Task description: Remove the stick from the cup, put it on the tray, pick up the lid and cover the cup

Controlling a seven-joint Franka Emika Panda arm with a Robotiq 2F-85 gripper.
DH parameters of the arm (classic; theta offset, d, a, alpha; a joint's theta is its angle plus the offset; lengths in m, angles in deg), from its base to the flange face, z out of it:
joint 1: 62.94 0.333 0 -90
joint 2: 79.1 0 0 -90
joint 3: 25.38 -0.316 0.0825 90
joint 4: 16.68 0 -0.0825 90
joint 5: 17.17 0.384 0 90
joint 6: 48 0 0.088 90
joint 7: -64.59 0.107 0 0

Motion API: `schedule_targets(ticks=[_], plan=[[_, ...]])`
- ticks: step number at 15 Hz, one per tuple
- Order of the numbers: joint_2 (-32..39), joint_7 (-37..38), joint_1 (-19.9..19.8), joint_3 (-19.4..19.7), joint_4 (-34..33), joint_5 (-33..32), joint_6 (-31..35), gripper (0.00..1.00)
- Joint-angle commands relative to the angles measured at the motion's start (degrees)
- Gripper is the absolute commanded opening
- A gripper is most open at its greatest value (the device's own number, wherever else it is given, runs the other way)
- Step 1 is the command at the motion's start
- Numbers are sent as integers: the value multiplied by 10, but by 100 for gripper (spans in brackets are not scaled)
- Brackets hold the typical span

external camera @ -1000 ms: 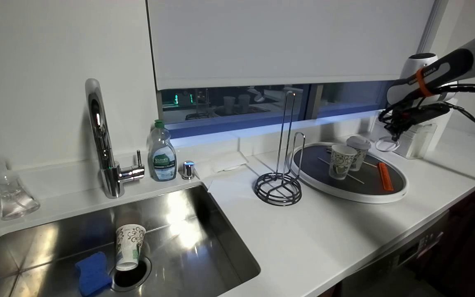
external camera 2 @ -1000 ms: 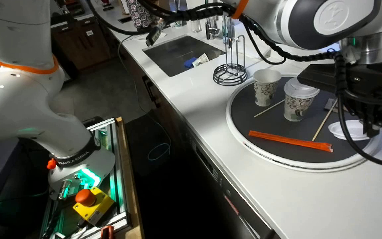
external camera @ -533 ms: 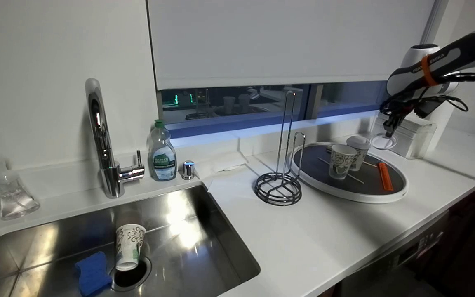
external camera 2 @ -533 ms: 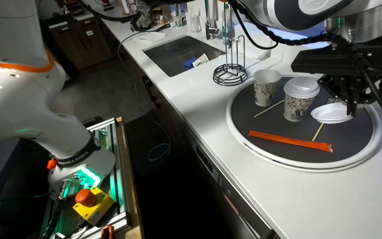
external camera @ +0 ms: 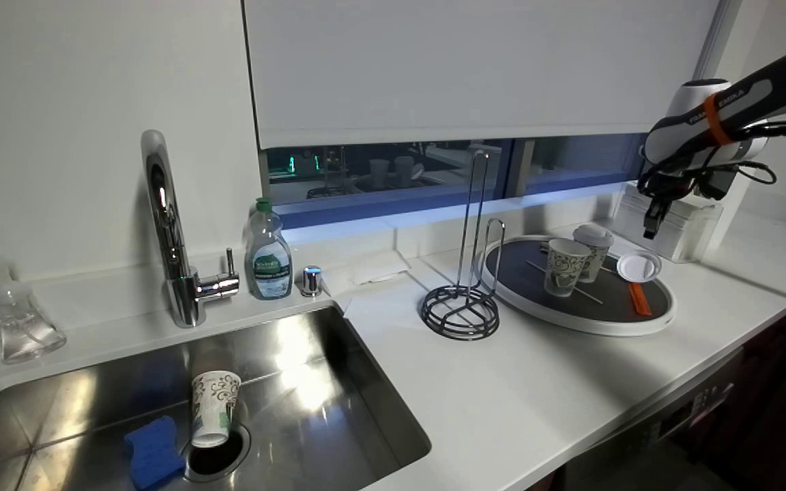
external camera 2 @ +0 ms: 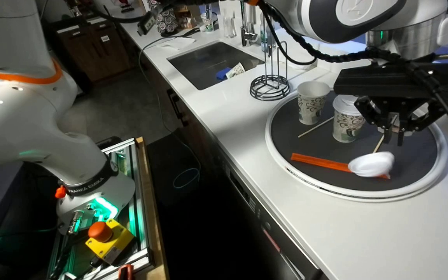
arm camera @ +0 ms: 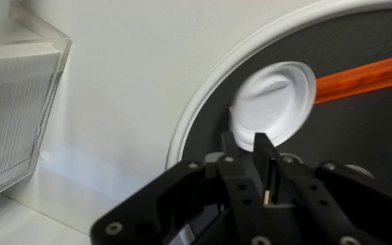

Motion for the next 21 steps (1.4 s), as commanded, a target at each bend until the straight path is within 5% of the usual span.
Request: schedule_targets(ticks=[1, 8, 13, 21], plan=[[-26, -33, -4, -7, 29, 11, -23, 53], [-14, 33, -3, 1, 4, 59, -74, 100], [8, 138, -4, 7, -9, 96, -91, 100], [51, 258, 1, 5, -5, 106, -10, 100]])
